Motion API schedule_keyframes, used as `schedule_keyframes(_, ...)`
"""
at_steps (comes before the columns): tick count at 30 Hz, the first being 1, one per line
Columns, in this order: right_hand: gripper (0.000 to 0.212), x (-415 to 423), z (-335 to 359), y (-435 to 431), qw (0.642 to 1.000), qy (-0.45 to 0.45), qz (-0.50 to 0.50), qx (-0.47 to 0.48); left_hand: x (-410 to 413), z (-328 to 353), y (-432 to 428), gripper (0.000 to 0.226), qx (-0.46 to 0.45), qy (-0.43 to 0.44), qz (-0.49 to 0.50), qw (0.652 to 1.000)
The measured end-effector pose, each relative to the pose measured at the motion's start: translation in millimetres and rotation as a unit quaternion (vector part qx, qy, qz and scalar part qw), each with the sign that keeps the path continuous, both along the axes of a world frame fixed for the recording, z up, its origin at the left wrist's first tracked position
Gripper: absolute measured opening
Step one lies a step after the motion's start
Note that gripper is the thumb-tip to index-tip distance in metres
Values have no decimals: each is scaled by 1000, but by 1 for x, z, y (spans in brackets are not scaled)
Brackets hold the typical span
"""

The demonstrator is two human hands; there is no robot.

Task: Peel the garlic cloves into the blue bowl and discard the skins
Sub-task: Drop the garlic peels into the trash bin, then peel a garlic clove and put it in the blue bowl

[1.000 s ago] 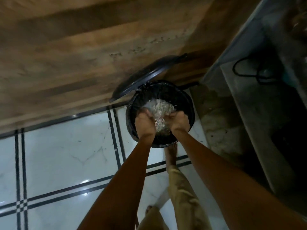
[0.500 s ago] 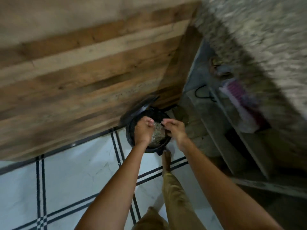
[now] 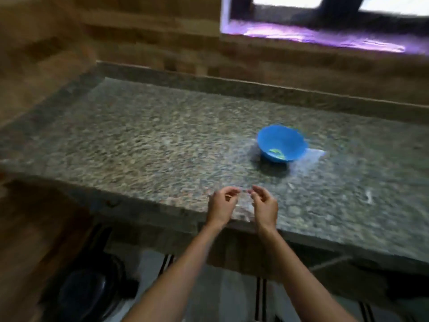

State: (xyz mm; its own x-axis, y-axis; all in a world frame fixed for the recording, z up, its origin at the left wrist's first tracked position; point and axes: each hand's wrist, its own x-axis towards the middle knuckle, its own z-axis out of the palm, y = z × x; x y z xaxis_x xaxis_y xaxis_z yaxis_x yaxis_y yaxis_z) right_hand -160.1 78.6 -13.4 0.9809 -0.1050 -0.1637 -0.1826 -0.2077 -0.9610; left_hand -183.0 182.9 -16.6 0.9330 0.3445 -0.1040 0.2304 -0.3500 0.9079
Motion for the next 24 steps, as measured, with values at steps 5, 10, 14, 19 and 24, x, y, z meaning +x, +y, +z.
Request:
schedule_keyframes(5, 22, 37, 7, -141, 989, -35, -142, -34, 62, -3, -99, 31, 109, 42, -67, 991)
schedule_keyframes(10, 26, 75, 1, -260, 976, -4, -202, -84, 116, -7, -163, 34, 241, 77, -60, 965)
schedule_keyframes(14, 24, 110, -2, -307, 978, 46, -177, -101, 123, -9, -186, 15, 317, 90, -72, 941)
schedule_keyframes(19, 29, 143, -17, -325, 976, 71, -111, -172, 165, 45, -203, 12, 175, -117, 26, 977)
schedule_keyframes(24, 36, 159, -23, -322, 958, 96, -84, -258, 244, 36, -156, 23, 272, 102, 20, 957)
